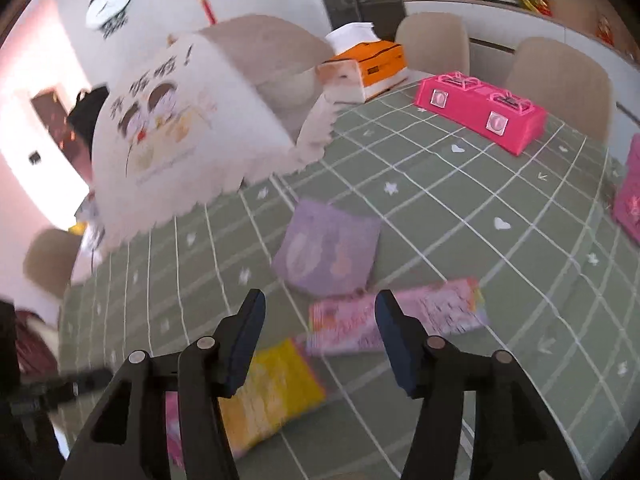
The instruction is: Collect trash
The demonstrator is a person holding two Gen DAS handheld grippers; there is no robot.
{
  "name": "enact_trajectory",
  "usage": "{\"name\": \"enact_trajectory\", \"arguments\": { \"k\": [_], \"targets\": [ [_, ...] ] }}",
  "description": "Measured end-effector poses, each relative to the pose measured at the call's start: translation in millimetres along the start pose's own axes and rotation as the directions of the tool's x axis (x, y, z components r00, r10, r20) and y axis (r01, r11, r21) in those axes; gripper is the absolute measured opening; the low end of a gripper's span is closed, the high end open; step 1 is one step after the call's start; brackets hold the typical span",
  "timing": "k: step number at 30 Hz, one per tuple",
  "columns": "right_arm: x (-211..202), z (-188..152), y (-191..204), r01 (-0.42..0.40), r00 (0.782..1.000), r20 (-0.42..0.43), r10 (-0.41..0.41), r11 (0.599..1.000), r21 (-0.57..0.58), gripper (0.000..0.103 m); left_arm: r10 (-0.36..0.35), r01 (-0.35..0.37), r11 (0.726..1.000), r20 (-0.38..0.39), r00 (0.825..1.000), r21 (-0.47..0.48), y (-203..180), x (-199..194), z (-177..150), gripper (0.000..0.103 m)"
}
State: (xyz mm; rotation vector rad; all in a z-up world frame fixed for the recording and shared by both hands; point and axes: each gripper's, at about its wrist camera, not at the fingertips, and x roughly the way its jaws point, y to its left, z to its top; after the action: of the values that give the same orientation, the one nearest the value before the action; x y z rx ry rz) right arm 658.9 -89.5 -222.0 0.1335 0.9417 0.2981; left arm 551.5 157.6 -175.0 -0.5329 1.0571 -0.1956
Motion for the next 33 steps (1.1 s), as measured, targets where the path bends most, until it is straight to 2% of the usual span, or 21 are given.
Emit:
{"name": "enact_trajectory", "arguments": {
  "k": [8, 13, 15, 20, 22, 25, 26, 28, 30, 31, 32, 33],
  "targets": [
    [43.7, 18.4, 8.8, 0.127, 0.992, 0.004, -0.127, 0.992, 0.030, 0.054, 0.034, -0.033, 0.998, 0.015, 0.999, -0.062, 34.6, -11.3, 5.2, 0.012],
    [54.8, 25.6, 3.5, 0.116, 0.993, 0.005, -0.117, 0.990, 0.084, 0.059, 0.052, -0.049, 0.996, 0.025, 0.998, -0.077, 48.2, -16.0, 6.5, 0.012],
    [58.6, 27.9, 7.0, 0.132, 0.991, 0.004, -0.133, 0.989, 0.071, 0.061, 0.049, -0.047, 0.995, 0.021, 0.999, -0.084, 51.0, -14.3, 7.1, 0.012],
    [71.6, 27.0, 28.6, 0.225, 0.974, -0.011, -0.225, 0.973, -0.047, 0.071, 0.043, -0.042, 0.996, 0.006, 0.999, -0.082, 51.4, -7.1, 8.4, 0.012],
    [75.0, 27.0, 32.6, 0.237, 0.971, -0.017, -0.239, 0.969, -0.072, 0.077, 0.044, -0.044, 0.997, 0.007, 0.999, -0.071, 48.9, -7.5, 8.4, 0.012],
    [75.7, 27.8, 31.7, 0.236, 0.971, -0.026, -0.239, 0.968, -0.087, 0.077, 0.046, -0.045, 0.998, 0.005, 0.999, -0.054, 44.8, -7.6, 8.3, 0.012],
    [75.1, 27.9, 31.2, 0.236, 0.971, -0.028, -0.239, 0.967, -0.093, 0.076, 0.045, -0.045, 0.998, 0.003, 0.999, -0.052, 43.9, -7.2, 8.4, 0.012],
    [72.8, 28.6, 30.0, 0.231, 0.972, -0.029, -0.235, 0.968, -0.102, 0.062, 0.046, -0.046, 0.998, 0.000, 0.999, -0.046, 41.1, -6.2, 8.6, 0.012],
    [68.6, 29.2, 29.0, 0.208, 0.976, -0.039, -0.213, 0.972, -0.108, 0.055, 0.046, -0.046, 0.998, 0.000, 0.999, -0.042, 37.7, -5.5, 8.7, 0.012],
    [63.8, 29.0, 30.9, 0.205, 0.977, -0.030, -0.210, 0.972, -0.120, 0.045, 0.044, -0.044, 0.998, 0.000, 0.999, -0.038, 35.3, -5.0, 8.7, 0.012],
    [58.5, 29.1, 33.3, 0.209, 0.977, -0.015, -0.213, 0.969, -0.131, 0.040, 0.042, -0.042, 0.999, 0.000, 0.999, -0.035, 33.1, -4.6, 8.3, 0.012],
    [52.7, 29.3, 36.1, 0.213, 0.977, 0.000, -0.215, 0.967, -0.143, 0.022, 0.039, -0.039, 0.999, -0.001, 0.999, -0.029, 29.6, -3.5, 8.2, 0.012]
  ]
}}
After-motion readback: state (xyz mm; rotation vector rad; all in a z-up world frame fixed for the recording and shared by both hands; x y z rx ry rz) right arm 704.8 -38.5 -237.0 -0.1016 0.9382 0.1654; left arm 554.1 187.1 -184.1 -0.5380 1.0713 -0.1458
